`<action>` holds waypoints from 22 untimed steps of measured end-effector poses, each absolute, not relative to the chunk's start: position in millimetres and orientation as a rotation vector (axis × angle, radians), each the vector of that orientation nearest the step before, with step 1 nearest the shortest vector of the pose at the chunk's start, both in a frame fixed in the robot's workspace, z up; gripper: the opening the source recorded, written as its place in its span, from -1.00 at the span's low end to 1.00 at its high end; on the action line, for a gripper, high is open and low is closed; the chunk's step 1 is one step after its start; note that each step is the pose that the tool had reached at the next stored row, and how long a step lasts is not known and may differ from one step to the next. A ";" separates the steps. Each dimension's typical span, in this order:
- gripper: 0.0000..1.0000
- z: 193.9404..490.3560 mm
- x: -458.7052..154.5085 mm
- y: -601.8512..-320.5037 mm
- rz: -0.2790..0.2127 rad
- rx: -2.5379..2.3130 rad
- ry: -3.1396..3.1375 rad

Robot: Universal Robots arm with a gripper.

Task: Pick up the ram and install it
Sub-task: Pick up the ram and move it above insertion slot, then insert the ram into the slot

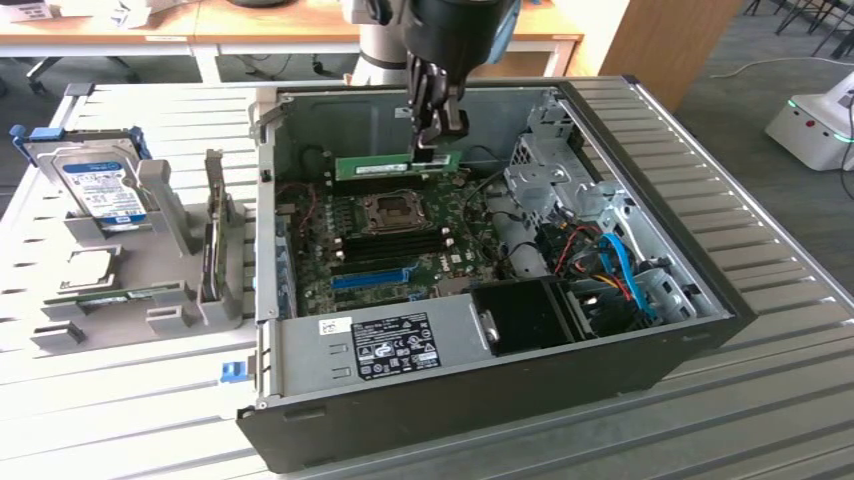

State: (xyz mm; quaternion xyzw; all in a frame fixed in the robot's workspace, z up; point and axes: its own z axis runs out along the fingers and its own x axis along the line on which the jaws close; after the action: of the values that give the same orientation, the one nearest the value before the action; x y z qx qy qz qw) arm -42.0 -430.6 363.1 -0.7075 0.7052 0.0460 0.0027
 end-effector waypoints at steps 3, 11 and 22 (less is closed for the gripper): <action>-0.76 362.9 -42.0 -427.4 0.145 -2.219 2.212; -0.76 362.8 -42.0 -427.2 0.145 -2.219 2.212; -0.76 362.9 -42.0 -427.2 0.145 -2.219 2.212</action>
State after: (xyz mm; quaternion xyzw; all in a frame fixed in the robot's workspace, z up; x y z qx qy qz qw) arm -42.0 -427.2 362.9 -0.7075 0.7052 0.0461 0.0028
